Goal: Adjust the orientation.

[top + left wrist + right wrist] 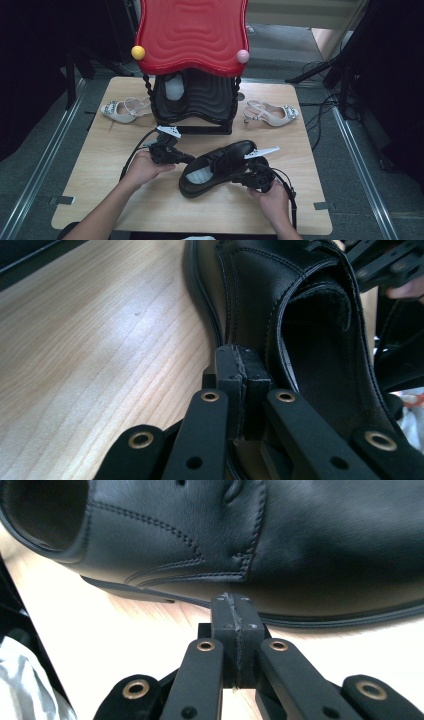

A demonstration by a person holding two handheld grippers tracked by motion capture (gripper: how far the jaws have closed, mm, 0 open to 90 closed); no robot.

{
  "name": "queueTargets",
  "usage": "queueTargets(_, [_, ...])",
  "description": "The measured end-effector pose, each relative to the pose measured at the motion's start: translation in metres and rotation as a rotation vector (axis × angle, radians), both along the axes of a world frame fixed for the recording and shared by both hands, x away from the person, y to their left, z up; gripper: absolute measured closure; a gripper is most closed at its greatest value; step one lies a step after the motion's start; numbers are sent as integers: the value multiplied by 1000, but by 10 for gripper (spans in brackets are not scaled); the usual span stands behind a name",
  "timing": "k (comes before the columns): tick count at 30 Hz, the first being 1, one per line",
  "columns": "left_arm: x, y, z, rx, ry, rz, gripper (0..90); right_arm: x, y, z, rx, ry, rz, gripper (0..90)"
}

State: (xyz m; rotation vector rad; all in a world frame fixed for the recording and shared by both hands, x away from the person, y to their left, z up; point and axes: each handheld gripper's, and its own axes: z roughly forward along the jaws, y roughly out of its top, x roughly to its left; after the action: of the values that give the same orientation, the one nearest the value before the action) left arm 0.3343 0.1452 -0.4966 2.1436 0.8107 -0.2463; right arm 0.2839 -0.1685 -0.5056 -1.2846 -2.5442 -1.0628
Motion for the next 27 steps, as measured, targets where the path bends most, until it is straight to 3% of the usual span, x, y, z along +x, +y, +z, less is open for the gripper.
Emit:
queueTargets(6, [-4,-2,-1,-9,-3,10,900,6,3,-3,7,11,1,900])
queueTargets(8, [-6,-2,-2,-18,16,5,900,6,3,-2,3,9,-2,900])
queueTargets(15, [-20,-12,-2,-17,23,-45,900,9,-2,-1,-12,3,-40,900])
queueTargets(23, [-28,-17,-6,-54,53,-21,900,13,-7,0,-2,29,-84,900])
queueTargets(27, [-33,-25,-7,-59,70,-41,900,14,-8,0,-5,25,-100,900])
